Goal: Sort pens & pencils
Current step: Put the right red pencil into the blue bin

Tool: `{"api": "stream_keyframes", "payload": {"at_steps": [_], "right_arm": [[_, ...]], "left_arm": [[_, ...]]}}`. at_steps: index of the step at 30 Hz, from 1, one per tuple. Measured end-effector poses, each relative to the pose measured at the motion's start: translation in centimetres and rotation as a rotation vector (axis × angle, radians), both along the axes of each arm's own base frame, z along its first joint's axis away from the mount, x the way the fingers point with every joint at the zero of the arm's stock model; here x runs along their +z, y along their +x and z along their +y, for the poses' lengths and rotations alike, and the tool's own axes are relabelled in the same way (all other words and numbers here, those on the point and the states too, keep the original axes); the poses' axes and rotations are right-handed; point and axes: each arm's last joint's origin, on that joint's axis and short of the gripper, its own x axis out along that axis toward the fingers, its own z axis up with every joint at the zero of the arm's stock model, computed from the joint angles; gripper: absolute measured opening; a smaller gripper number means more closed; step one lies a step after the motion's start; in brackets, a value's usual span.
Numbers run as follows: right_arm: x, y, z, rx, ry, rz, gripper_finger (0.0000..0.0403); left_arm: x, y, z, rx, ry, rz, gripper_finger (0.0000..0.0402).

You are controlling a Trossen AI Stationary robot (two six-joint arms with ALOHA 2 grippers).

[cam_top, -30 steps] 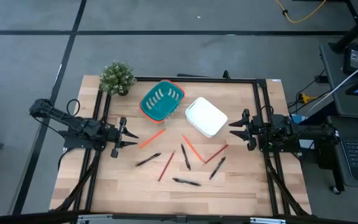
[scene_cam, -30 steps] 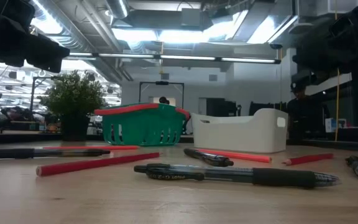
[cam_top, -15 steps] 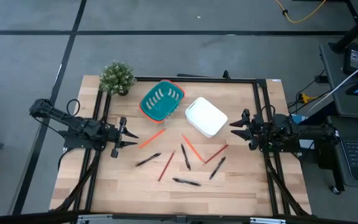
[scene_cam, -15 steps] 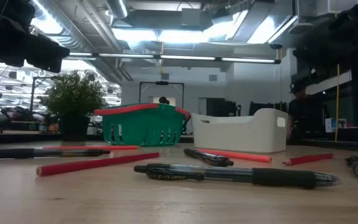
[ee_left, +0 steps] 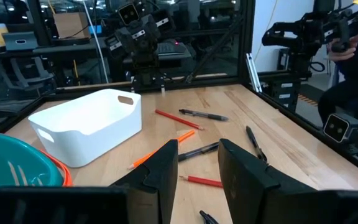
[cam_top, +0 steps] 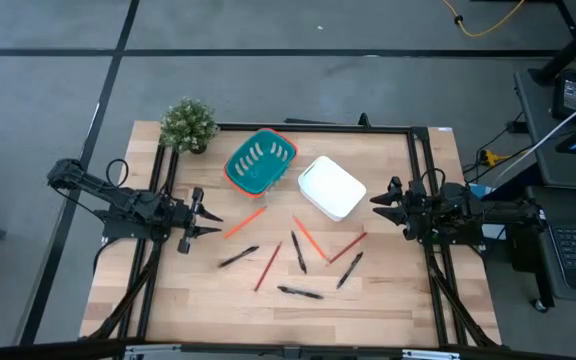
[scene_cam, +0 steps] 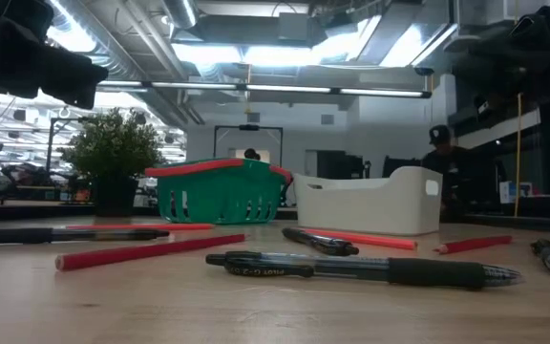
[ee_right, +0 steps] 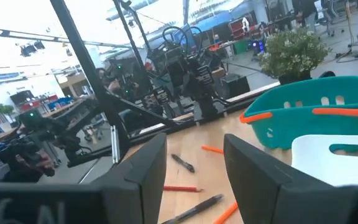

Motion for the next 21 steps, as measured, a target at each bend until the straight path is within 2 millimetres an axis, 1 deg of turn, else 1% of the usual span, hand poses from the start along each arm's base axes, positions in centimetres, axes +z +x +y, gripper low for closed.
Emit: {"api": "stream_keyframes", "payload": {"at_steps": [2, 5, 7, 10, 12, 14, 15, 17, 19, 21], "right_arm": [[0.1, 0.0, 0.0, 0.012, -0.003, -0.009, 0.0162], [0.7, -0.1, 0.2, 0.056, -0.034, -0.073, 0.0162], [1.3, -0.3, 0.3, 0.087, -0.044, -0.139, 0.0162], [2.0, -0.5, 0.3, 0.095, -0.058, -0.214, 0.0162], [2.0, -0.5, 0.3, 0.085, -0.077, -0.206, 0.0162], [2.3, -0.5, 0.3, 0.069, -0.088, -0.17, 0.0162], [2.7, -0.5, 0.2, 0.061, -0.091, -0.155, 0.0162], [4.3, -0.8, 0.2, 0.056, -0.092, -0.146, 0.0162], [6.5, -1.1, 0.2, 0.057, -0.099, -0.152, 0.0162], [8.9, -1.2, 0.3, 0.058, -0.122, -0.112, 0.0162]], "left_arm": [[0.1, 0.0, 0.0, 0.001, -0.017, -0.003, 0.011], [0.1, 0.0, 0.0, 0.003, -0.061, -0.008, 0.011], [0.6, 0.0, 0.0, 0.001, -0.091, -0.054, 0.011], [1.6, 0.0, 0.0, 0.004, -0.071, -0.156, 0.011], [2.4, -0.1, 0.1, 0.022, -0.074, -0.199, 0.011], [3.2, -0.2, 0.2, 0.045, -0.073, -0.187, 0.011], [3.6, -0.2, 0.2, 0.055, -0.071, -0.165, 0.011], [4.7, -0.4, 0.3, 0.073, -0.093, -0.118, 0.011], [6.4, -0.7, 0.5, 0.076, -0.124, -0.096, 0.011], [8.3, -1.1, 0.5, 0.069, -0.142, -0.074, 0.011]]}}
